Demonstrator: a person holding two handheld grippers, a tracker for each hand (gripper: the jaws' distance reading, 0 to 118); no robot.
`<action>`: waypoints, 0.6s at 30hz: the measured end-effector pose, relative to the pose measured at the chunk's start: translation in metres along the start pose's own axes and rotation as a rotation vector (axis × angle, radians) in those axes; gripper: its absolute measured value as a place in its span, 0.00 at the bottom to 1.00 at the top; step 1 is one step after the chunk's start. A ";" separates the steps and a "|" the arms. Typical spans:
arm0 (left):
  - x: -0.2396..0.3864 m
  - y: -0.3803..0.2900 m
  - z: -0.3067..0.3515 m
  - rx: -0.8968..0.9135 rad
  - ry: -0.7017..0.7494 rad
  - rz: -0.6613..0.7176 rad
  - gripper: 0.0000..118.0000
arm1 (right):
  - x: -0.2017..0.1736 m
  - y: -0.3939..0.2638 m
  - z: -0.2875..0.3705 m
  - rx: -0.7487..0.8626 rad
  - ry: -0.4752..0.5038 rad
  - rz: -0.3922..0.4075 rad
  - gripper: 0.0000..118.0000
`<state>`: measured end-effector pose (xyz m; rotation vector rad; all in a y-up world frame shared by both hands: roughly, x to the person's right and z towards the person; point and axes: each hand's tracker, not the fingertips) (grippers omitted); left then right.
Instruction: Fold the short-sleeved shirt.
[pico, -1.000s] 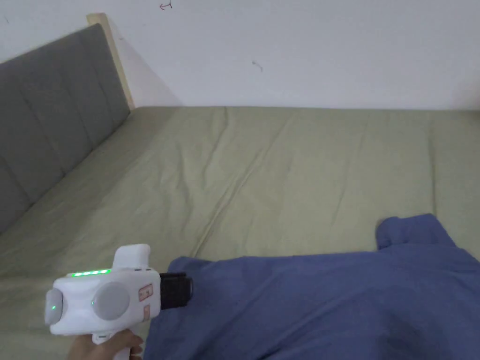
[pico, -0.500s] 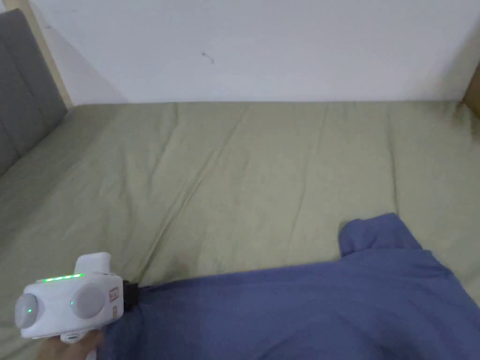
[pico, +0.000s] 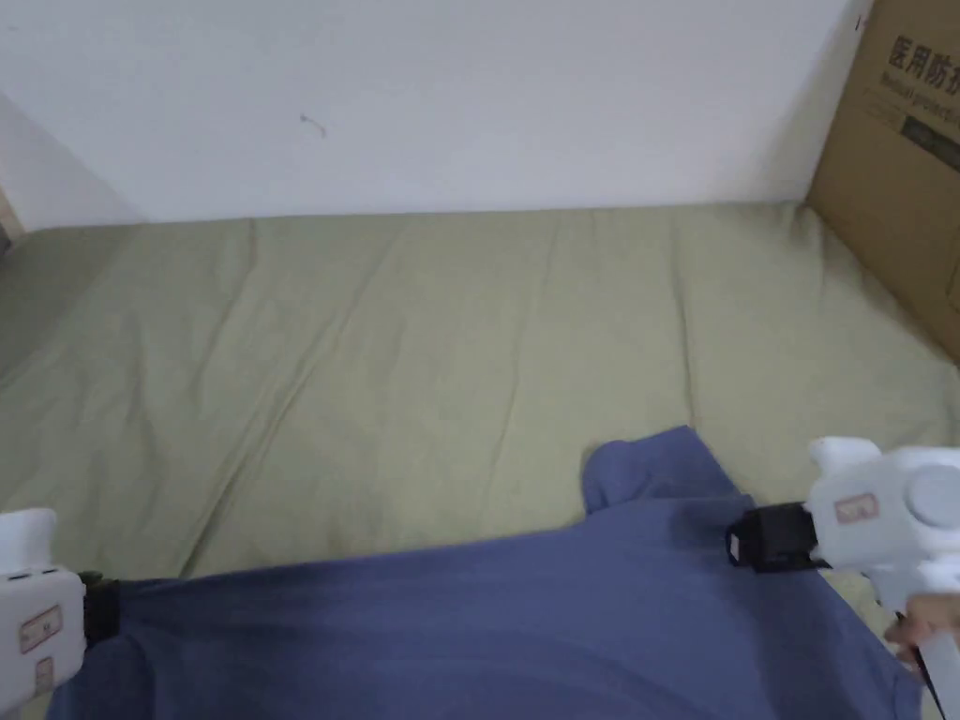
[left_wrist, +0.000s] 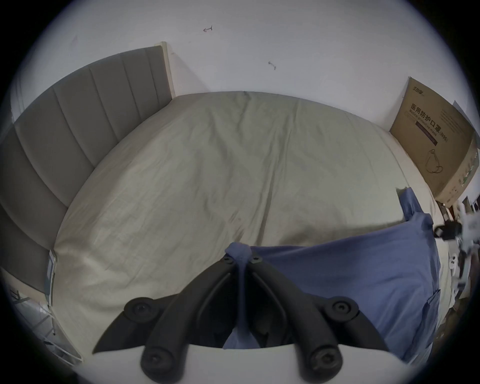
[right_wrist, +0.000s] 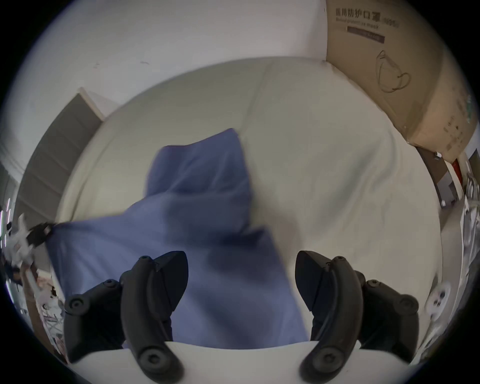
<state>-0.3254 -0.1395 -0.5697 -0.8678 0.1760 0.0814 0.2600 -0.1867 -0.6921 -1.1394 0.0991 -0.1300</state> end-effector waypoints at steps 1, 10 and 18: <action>0.001 0.000 0.001 0.004 -0.001 -0.005 0.02 | -0.006 0.006 -0.011 -0.041 -0.043 -0.007 0.75; -0.001 -0.003 -0.003 -0.021 -0.004 -0.006 0.02 | -0.024 0.017 -0.023 -0.125 -0.071 0.169 0.13; -0.003 0.015 0.030 0.002 -0.002 -0.027 0.02 | -0.032 0.016 0.005 -0.086 0.091 0.043 0.03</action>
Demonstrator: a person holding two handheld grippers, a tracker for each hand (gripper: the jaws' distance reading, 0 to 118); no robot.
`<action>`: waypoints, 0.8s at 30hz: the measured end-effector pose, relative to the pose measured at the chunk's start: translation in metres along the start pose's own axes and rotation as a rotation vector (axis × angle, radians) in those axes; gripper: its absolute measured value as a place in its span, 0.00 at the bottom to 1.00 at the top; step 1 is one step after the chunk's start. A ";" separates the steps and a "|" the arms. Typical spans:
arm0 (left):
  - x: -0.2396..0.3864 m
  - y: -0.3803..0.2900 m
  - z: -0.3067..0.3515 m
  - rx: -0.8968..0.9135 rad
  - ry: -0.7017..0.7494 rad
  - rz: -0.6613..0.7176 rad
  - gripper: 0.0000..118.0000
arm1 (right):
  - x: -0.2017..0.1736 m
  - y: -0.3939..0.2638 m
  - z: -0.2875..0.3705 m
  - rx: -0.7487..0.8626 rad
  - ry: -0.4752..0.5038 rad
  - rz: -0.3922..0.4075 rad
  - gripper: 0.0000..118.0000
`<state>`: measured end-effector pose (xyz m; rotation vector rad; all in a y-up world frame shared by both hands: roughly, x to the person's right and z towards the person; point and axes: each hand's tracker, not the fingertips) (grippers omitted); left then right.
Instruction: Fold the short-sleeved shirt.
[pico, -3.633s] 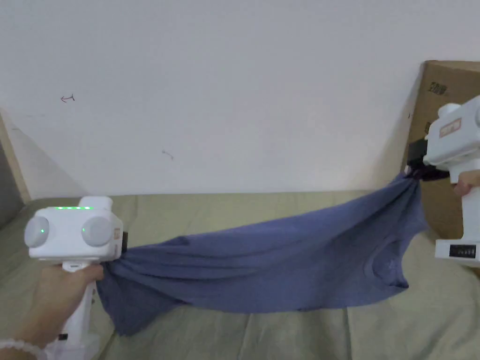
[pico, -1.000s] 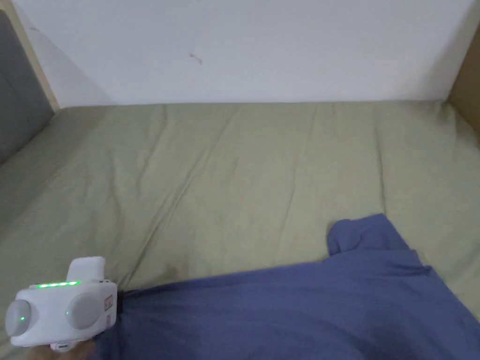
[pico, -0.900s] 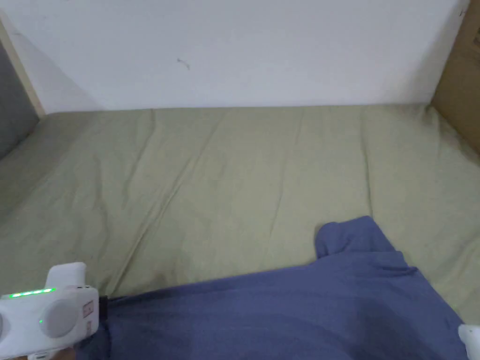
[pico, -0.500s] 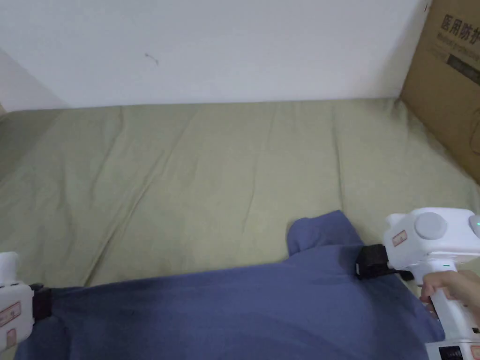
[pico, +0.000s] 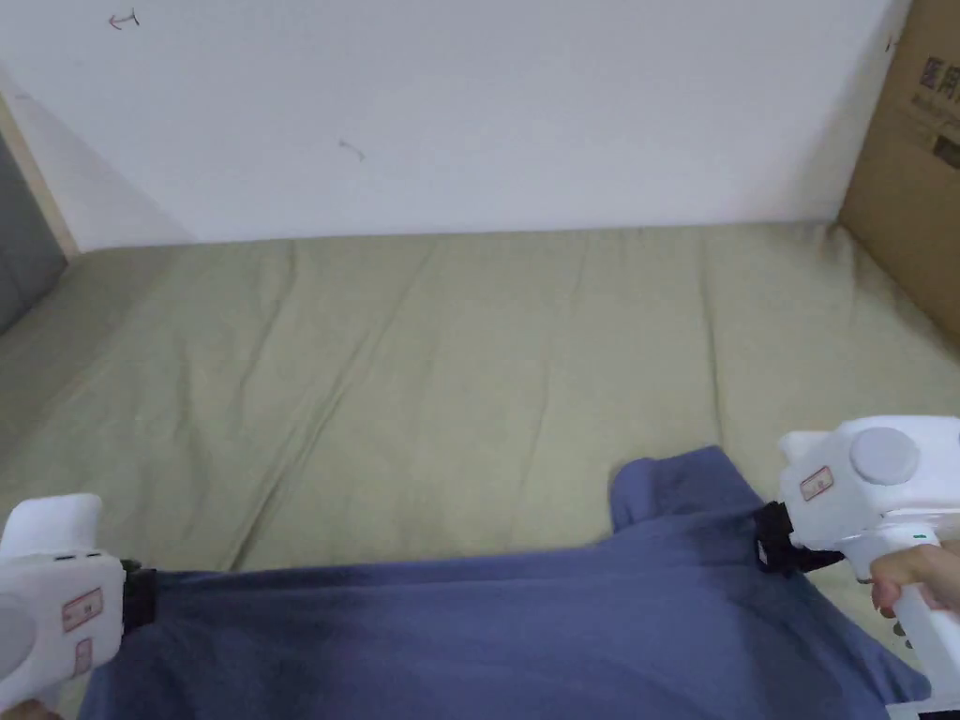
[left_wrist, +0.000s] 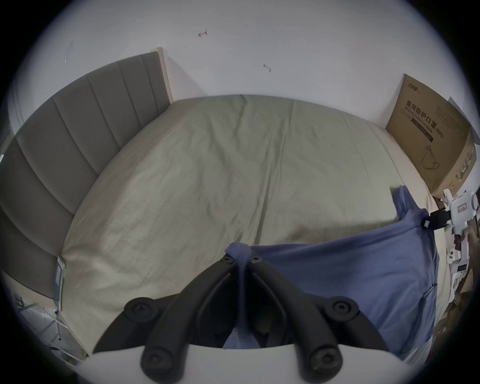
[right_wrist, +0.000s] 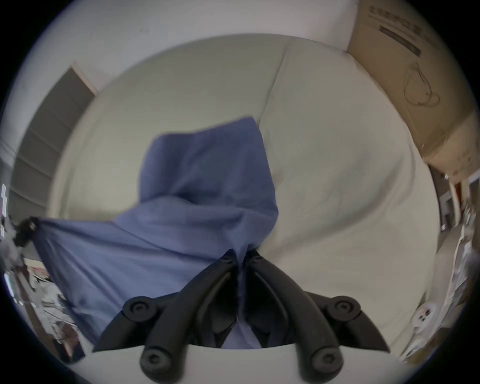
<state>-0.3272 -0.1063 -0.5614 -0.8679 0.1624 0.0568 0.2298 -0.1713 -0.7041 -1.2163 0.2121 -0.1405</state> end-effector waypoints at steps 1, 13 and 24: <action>-0.001 0.004 0.007 0.015 0.000 0.003 0.02 | 0.000 0.000 0.014 0.028 0.022 0.000 0.03; -0.001 0.099 0.137 0.313 0.026 -0.010 0.02 | -0.036 0.016 0.271 0.444 0.122 0.024 0.03; 0.014 0.248 0.214 0.538 0.069 -0.029 0.02 | -0.068 0.120 0.401 0.621 0.058 0.006 0.03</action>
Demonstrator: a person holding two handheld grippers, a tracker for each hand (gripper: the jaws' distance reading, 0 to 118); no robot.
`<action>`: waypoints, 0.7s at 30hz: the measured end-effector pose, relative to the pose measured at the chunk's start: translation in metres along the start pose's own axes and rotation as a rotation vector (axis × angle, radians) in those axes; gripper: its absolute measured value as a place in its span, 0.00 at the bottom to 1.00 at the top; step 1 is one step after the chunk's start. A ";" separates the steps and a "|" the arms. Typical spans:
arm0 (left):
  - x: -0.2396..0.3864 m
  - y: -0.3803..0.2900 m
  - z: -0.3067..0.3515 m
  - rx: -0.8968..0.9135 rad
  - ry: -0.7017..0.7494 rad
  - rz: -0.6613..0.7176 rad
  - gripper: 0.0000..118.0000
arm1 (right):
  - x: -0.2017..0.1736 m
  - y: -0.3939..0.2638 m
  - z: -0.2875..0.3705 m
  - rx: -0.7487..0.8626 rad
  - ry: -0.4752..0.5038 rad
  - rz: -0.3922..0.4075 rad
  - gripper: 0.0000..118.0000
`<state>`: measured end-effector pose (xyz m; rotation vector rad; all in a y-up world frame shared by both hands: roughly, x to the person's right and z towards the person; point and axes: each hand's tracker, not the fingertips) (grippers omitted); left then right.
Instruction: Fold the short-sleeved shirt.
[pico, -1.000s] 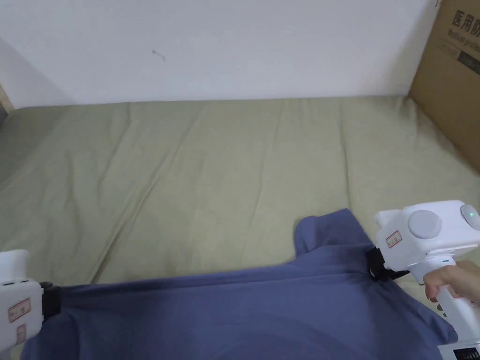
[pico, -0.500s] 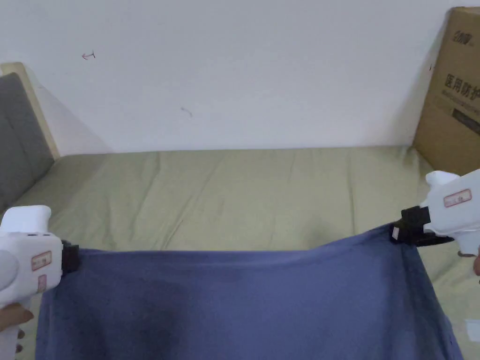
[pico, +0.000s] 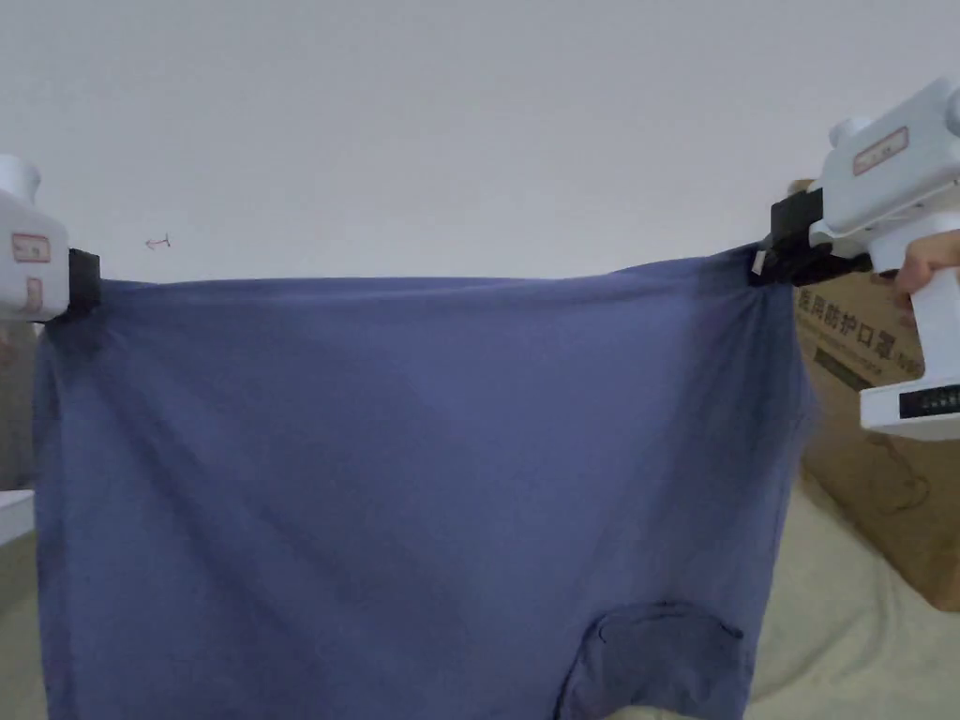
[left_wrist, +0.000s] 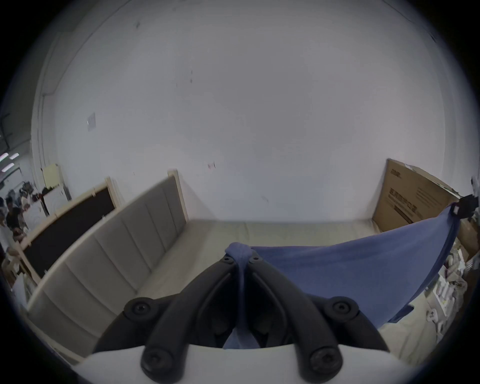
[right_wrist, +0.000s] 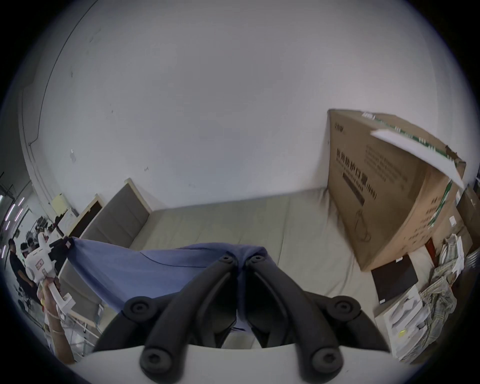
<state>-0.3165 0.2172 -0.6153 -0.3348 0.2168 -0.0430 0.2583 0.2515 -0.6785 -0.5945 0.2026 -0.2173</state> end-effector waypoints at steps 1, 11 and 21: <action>0.003 0.016 -0.007 0.007 0.017 -0.019 0.02 | -0.002 0.016 0.001 0.005 0.011 -0.016 0.03; 0.007 0.123 -0.024 0.132 0.013 0.022 0.02 | -0.031 0.112 0.056 0.268 0.009 -0.088 0.03; 0.026 0.054 -0.050 0.021 0.044 -0.057 0.02 | -0.030 0.084 0.021 0.174 -0.009 0.002 0.04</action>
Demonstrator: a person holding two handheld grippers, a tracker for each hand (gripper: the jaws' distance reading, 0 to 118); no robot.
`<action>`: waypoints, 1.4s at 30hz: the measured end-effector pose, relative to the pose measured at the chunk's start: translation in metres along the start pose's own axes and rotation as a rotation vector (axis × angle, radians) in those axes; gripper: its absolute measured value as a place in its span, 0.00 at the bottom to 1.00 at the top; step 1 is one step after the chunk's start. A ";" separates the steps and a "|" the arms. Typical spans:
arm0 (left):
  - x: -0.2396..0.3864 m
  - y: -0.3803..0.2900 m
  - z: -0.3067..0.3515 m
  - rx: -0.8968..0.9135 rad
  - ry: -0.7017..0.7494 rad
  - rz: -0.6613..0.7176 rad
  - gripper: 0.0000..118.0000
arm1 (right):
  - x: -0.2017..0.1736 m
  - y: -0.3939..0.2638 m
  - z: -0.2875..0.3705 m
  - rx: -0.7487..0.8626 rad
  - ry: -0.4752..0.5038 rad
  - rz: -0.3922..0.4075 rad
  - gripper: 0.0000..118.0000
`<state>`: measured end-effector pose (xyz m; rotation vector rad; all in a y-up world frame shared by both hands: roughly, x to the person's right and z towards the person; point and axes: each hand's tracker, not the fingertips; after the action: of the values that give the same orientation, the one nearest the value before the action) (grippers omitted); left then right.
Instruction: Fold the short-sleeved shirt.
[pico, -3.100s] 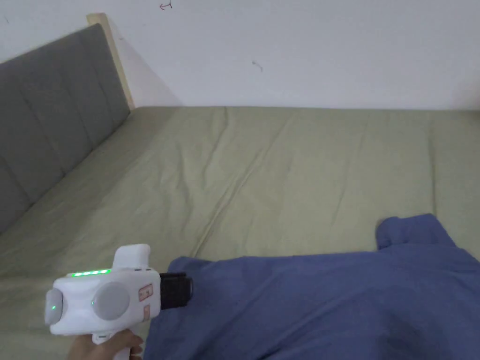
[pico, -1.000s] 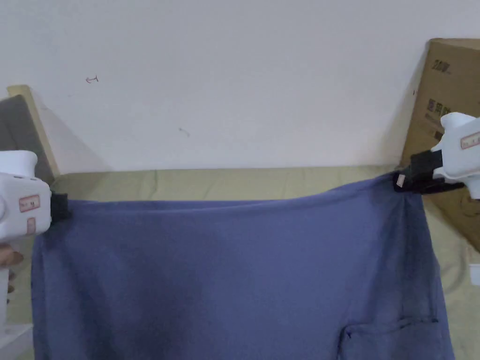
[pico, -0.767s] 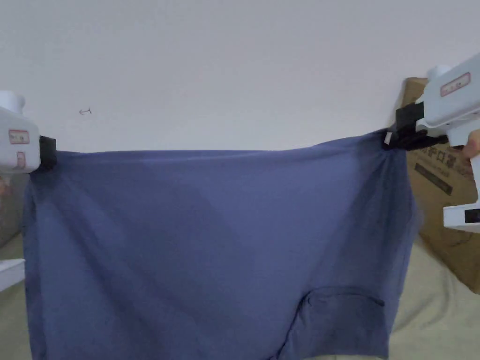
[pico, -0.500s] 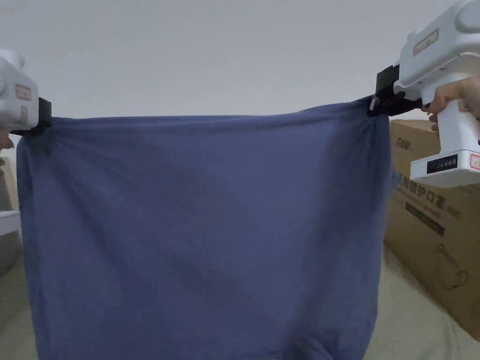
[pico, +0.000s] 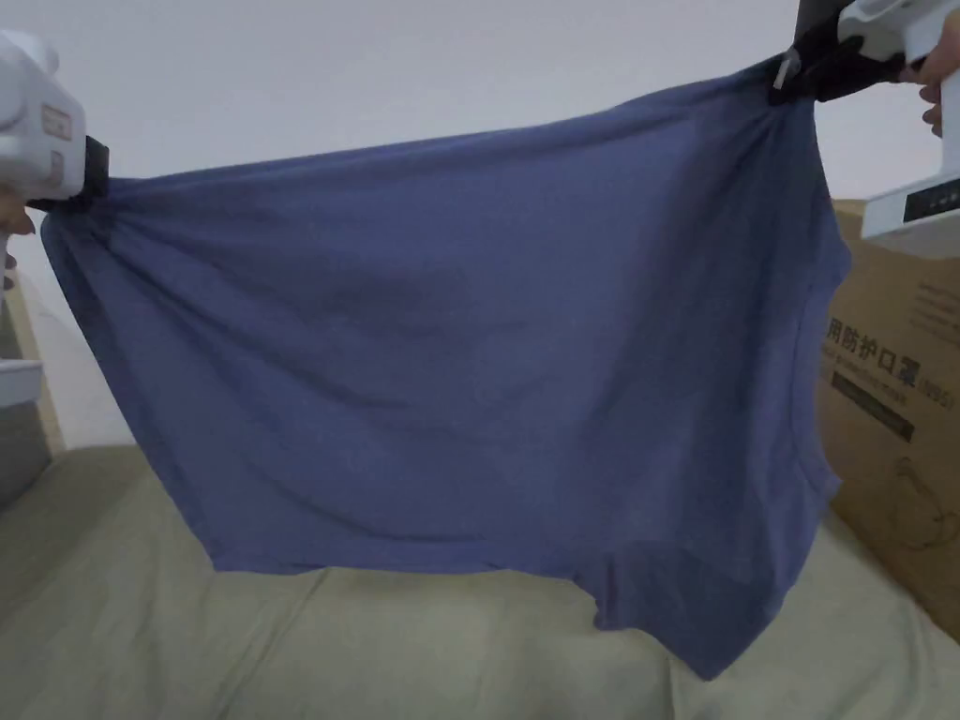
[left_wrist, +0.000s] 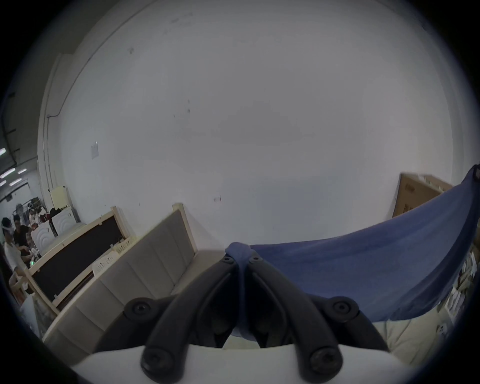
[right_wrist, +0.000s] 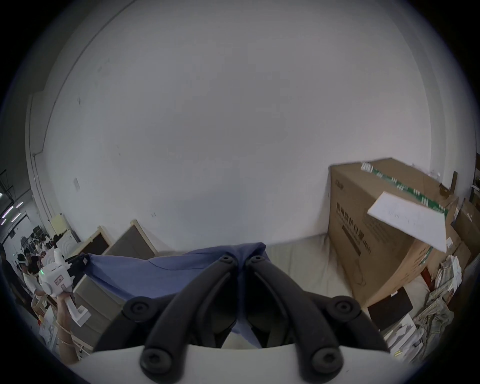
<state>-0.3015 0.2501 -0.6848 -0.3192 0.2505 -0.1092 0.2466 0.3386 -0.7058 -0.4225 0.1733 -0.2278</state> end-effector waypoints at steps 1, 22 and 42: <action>0.005 -0.018 -0.009 -0.021 -0.004 -0.001 0.02 | 0.006 -0.015 -0.015 -0.023 -0.009 0.007 0.04; 0.056 -0.370 -0.132 -0.582 -0.039 0.006 0.02 | 0.132 -0.387 -0.188 -0.592 -0.119 -0.298 0.04; -0.046 -0.495 0.212 -0.561 -0.100 0.038 0.02 | 0.094 -0.585 0.158 -0.646 -0.097 -0.243 0.04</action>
<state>-0.3240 -0.1472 -0.3199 -0.8751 0.1844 0.0173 0.2640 -0.1434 -0.3268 -1.0978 0.0963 -0.3897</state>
